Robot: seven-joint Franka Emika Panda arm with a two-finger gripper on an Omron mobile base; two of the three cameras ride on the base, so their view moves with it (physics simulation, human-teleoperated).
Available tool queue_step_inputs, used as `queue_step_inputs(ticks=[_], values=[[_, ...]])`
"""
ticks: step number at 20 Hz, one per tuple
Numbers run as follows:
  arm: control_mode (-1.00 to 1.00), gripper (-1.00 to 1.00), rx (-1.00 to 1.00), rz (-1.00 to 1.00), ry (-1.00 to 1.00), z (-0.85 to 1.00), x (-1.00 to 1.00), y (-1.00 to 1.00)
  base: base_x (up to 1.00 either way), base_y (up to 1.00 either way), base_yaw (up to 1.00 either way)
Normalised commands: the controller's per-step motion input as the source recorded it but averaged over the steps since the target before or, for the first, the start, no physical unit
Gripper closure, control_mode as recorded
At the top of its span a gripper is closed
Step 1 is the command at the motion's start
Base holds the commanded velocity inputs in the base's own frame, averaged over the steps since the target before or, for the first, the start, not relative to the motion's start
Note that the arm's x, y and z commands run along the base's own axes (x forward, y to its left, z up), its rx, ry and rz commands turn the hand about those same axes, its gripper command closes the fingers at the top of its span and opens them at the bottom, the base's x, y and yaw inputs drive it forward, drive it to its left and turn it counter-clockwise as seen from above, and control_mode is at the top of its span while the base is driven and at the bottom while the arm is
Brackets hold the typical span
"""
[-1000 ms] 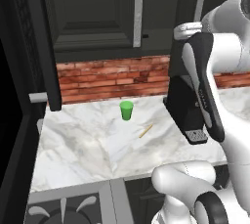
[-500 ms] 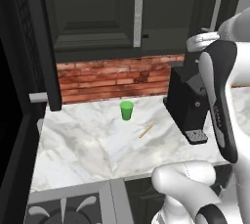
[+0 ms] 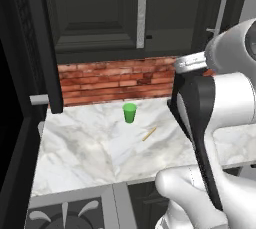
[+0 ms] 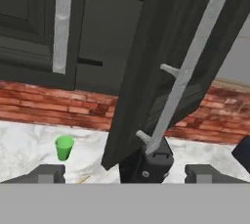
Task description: Pick the pan from the cabinet and place it on the stove. Then turn on the stove burner for the pan.
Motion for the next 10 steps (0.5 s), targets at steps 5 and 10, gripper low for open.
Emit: queue_step_inputs(ticks=[5,10], values=[[-1.0,-1.0,-0.2,-0.07,0.01,0.0,0.28,0.84,0.0,0.0,0.0],[-1.0,-1.0,-0.19,-0.02,0.09,-0.08,0.7,0.44,0.0,0.0,0.0]])
